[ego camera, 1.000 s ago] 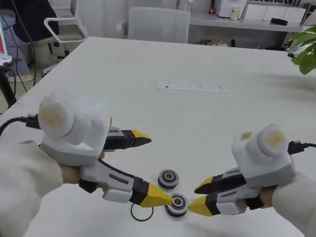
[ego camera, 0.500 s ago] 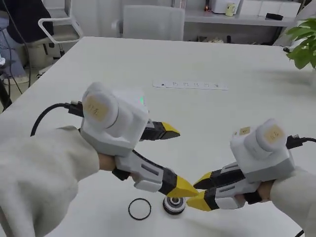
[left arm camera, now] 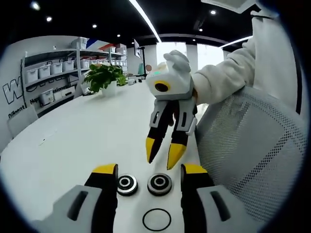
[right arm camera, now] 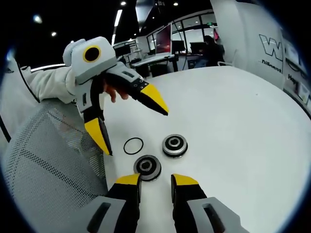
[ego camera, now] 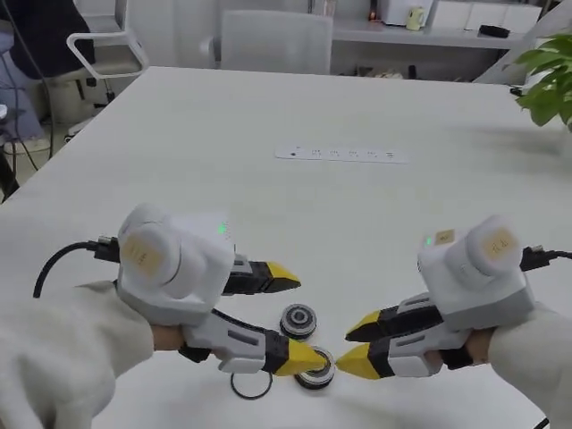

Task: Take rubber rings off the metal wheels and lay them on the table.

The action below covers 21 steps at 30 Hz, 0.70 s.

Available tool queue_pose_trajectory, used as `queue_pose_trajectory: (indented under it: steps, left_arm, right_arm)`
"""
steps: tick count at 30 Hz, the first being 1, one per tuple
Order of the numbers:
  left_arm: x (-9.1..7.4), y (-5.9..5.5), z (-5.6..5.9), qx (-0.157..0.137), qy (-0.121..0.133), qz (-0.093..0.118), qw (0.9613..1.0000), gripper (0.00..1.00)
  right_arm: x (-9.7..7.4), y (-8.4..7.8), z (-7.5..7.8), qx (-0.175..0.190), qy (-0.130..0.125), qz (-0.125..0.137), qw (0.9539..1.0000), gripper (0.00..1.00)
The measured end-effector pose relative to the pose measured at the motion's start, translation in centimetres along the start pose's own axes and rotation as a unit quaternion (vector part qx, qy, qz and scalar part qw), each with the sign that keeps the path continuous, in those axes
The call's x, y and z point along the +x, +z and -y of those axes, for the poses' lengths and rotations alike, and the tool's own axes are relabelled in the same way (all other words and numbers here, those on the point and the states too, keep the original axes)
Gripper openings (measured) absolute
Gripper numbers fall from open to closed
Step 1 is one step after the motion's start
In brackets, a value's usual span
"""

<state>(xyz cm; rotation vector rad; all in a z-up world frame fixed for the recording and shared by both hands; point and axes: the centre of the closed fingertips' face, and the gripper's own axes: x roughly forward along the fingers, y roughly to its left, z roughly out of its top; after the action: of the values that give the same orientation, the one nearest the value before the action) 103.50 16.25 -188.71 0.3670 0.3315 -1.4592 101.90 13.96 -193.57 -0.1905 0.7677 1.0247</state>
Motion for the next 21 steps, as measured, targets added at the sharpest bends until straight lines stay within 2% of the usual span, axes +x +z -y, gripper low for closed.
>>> queue_pose_trajectory:
  steps: [5,9,15,21]
  left_arm:
    - [0.5,0.0,0.3,-0.001,-0.003,0.006,1.0000,0.40]
    - [1.0,-0.7,0.5,-0.008,-0.007,-0.001,0.9999,0.38]
    - [1.7,-2.2,1.1,-0.008,-0.018,-0.031,0.9993,0.29]
    - [2.3,-3.1,1.8,-0.001,-0.031,-0.050,0.9983,0.27]
  right_arm:
    - [0.3,-0.4,-0.6,-0.005,0.011,-0.009,0.9999,0.22]
    - [0.5,-0.7,-0.8,-0.007,0.014,-0.015,0.9998,0.22]
    - [0.9,-0.9,-1.0,-0.007,0.017,-0.017,0.9997,0.22]
    - [1.4,-1.5,-1.3,-0.012,0.019,-0.027,0.9994,0.23]
